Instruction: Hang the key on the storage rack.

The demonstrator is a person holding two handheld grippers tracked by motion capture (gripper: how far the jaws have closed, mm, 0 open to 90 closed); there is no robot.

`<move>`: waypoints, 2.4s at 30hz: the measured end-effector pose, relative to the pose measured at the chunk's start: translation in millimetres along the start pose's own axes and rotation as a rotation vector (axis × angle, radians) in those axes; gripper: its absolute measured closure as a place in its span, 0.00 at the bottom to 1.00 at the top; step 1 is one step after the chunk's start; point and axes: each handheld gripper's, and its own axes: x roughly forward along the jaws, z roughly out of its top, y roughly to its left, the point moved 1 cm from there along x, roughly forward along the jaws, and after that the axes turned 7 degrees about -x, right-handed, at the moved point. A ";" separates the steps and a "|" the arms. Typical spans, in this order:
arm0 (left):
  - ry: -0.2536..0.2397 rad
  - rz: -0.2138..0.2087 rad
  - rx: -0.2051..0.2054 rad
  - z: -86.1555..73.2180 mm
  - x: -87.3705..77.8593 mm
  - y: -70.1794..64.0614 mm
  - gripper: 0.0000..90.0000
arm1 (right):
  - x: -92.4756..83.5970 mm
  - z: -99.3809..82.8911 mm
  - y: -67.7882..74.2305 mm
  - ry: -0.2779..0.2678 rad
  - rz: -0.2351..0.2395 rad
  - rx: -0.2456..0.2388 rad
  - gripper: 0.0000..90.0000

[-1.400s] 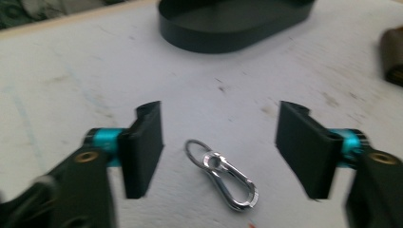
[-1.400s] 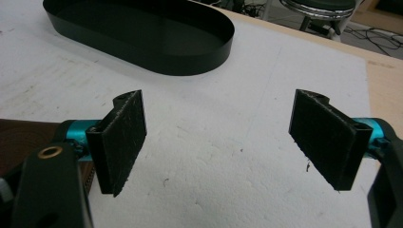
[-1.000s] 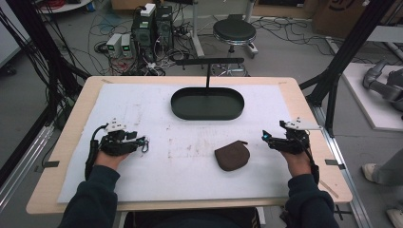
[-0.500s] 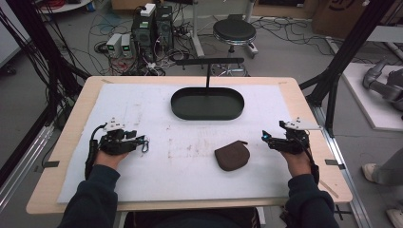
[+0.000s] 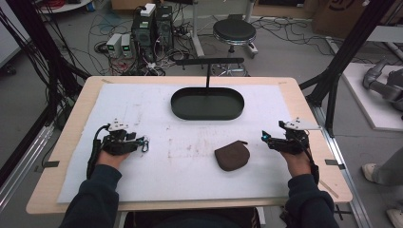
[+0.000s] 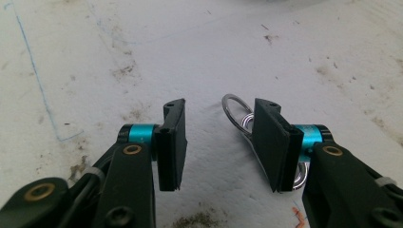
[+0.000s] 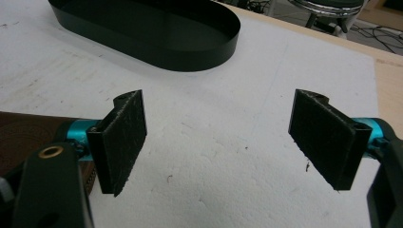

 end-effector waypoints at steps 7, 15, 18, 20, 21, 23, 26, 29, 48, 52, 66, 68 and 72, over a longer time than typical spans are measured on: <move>0.043 -0.046 -0.004 -1.5 3.0 -0.3 0.70 | 0.3 -0.2 0.0 0.004 0.000 -0.002 0.23; 0.064 -0.098 0.019 -2.3 7.3 -5.7 0.83 | 0.8 0.1 0.8 0.006 0.000 -0.003 0.23; 0.068 -0.093 0.042 -2.1 8.1 -7.6 0.87 | 1.2 0.3 1.1 0.007 0.001 -0.003 0.23; 0.067 -0.094 0.044 -2.0 8.0 -7.6 0.89 | 1.3 0.4 1.2 0.009 0.000 -0.004 0.23; 0.066 -0.095 0.043 -2.0 8.0 -7.6 0.90 | 1.4 0.4 1.2 0.009 0.000 -0.004 0.23; 0.067 -0.097 0.042 -1.9 8.0 -7.5 0.90 | 1.4 0.3 1.1 0.010 0.001 -0.005 0.23; 0.061 -0.101 0.038 -1.6 8.5 -7.8 0.91 | 1.5 0.2 1.2 0.011 0.001 -0.005 0.23; 0.059 -0.099 0.037 -0.3 9.4 -8.7 0.93 | 1.8 0.4 1.4 0.010 0.002 -0.007 0.23; 0.072 -0.065 0.059 4.0 11.3 -12.2 0.94 | 2.3 0.3 1.4 0.010 0.005 -0.007 0.23; 0.076 -0.054 0.069 3.8 12.4 -12.7 0.94 | 2.3 0.5 1.8 0.011 0.007 -0.009 0.23; -0.008 -0.114 0.001 8.8 20.0 -1.9 0.68 | 5.5 0.6 3.3 0.022 0.011 -0.012 0.23; 0.009 -0.115 -0.003 8.2 24.3 -2.0 0.66 | 6.2 0.9 4.3 0.025 0.016 -0.017 0.23; 0.028 -0.125 0.036 8.2 26.6 -5.9 0.73 | 6.4 0.8 4.3 0.027 0.017 -0.013 0.23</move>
